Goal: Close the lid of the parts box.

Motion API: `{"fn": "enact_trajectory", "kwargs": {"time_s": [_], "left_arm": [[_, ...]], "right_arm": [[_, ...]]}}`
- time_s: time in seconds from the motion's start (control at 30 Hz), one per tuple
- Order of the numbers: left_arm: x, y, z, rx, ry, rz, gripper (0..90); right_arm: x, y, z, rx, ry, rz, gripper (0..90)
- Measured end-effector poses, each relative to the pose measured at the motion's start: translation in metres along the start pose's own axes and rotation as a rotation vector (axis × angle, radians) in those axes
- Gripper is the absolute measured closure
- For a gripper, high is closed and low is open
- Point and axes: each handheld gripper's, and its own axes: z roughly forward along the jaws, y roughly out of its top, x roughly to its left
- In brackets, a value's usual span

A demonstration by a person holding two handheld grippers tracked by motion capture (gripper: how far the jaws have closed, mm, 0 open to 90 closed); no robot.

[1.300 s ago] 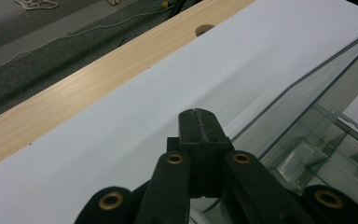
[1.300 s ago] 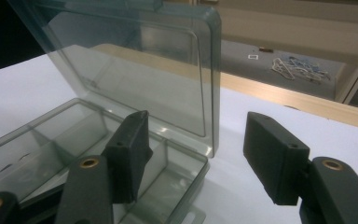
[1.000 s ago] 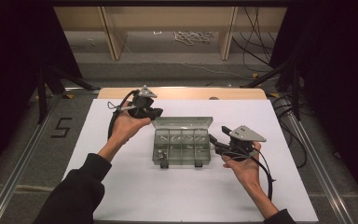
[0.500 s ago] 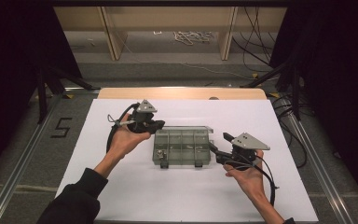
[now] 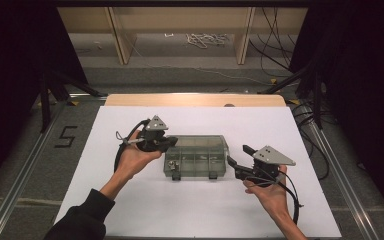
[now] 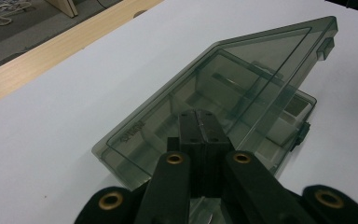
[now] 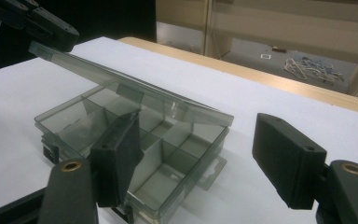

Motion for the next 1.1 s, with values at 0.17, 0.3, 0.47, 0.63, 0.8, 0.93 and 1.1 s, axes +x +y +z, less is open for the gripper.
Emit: {"fn": "enact_trajectory", "kwargs": {"time_s": [0.17,0.3,0.47,0.63,0.8,0.93,1.1], "left_arm": [[-0.003,-0.003,-0.002,-0.007,0.001,0.009,89.7],[-0.007,-0.007,-0.001,-0.01,-0.01,0.008,89.8],[-0.01,-0.011,-0.001,-0.004,-0.013,0.016,89.7],[-0.015,-0.016,0.001,0.006,-0.008,0.025,89.8],[-0.019,-0.022,0.006,0.027,-0.014,0.038,89.7],[-0.021,-0.028,0.008,0.037,-0.014,0.044,89.7],[-0.025,-0.034,0.01,0.047,-0.018,0.045,89.6]], "right_arm": [[0.0,-0.002,-0.002,-0.015,0.007,0.011,33.1],[0.001,-0.002,-0.007,0.002,0.003,0.007,33.1],[0.002,-0.004,-0.009,-0.001,0.012,0.008,32.5],[0.003,-0.004,-0.011,-0.01,0.007,0.006,31.6],[0.005,-0.006,-0.013,-0.001,0.012,0.008,31.1],[0.005,-0.007,-0.014,0.002,0.019,0.011,30.3],[0.007,-0.007,-0.017,-0.002,0.012,0.014,28.0]]}}
